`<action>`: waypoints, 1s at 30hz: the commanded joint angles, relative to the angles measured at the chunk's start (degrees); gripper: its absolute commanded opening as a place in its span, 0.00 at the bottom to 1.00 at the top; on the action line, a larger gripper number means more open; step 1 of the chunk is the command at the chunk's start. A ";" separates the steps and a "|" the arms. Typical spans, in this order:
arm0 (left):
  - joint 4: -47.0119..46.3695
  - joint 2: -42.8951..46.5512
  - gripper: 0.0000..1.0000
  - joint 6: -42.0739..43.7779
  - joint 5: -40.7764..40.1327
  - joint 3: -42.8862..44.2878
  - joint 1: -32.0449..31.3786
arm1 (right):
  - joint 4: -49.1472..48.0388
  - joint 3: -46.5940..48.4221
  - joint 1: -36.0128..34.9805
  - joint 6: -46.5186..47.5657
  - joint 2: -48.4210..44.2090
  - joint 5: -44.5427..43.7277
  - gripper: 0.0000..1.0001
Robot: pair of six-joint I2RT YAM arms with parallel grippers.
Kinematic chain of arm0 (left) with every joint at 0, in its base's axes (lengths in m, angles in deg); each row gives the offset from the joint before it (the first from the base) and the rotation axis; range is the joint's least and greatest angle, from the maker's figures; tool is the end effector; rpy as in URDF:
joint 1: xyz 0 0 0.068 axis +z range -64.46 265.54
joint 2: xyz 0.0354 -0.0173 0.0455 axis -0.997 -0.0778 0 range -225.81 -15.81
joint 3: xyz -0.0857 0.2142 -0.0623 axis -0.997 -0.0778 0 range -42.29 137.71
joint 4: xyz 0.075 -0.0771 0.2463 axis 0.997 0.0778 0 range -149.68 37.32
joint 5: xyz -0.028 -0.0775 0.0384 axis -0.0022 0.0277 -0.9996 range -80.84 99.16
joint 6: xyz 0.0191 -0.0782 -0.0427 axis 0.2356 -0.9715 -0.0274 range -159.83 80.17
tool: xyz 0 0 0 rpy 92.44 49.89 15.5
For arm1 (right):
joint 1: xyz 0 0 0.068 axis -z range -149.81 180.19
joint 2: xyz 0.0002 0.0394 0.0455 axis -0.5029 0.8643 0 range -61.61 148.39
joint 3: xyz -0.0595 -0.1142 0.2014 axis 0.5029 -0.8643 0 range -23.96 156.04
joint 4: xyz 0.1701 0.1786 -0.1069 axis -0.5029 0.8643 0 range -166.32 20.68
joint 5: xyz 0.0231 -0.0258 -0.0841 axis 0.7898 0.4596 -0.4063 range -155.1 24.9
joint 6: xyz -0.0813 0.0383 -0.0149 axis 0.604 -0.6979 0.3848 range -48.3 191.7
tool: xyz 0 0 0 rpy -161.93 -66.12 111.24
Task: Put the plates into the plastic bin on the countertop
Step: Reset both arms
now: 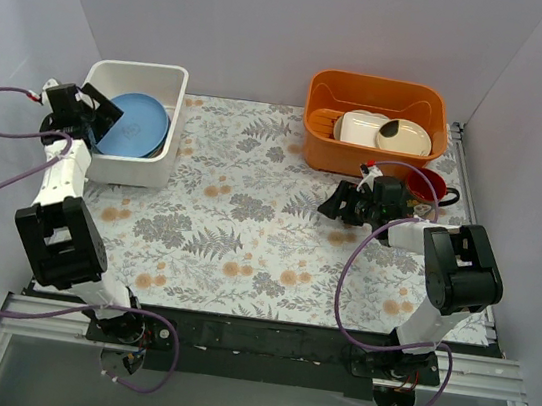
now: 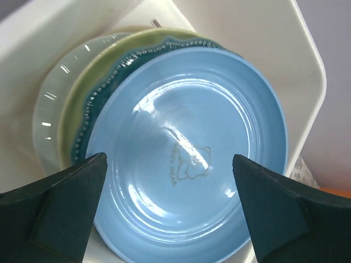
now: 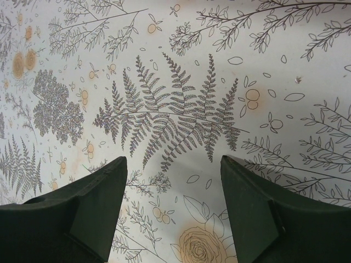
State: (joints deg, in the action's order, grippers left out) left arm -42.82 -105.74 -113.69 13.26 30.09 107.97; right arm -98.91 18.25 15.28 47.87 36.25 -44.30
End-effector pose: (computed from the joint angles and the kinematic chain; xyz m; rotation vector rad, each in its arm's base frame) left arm 0.3785 0.1499 0.2354 -1.6332 1.5194 -0.5818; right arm 0.3495 0.1231 0.0835 -0.0471 2.2081 0.7758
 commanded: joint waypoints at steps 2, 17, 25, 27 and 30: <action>0.36 7.57 0.98 0.83 -8.40 0.57 0.42 | -1.23 1.11 -0.20 0.02 0.05 0.47 0.76; -3.41 9.59 0.98 1.18 5.54 0.14 0.07 | -0.26 0.67 -0.29 0.37 -2.24 -0.40 0.77; -16.51 14.70 0.98 1.35 20.76 -6.37 -3.62 | 1.85 0.50 -0.20 0.98 -5.75 -1.72 0.79; -18.51 14.78 0.98 2.75 23.40 -6.64 -5.03 | 2.55 0.41 -0.29 1.16 -6.98 -2.07 0.80; -21.07 15.83 0.98 5.48 26.39 -7.86 -7.84 | 3.08 0.32 -0.29 1.42 -8.48 -2.43 0.80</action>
State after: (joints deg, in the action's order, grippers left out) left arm -57.42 -93.15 -112.23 31.95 23.71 102.94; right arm -96.16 18.25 15.21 48.15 31.03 -45.74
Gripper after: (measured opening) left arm 0.981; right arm 0.797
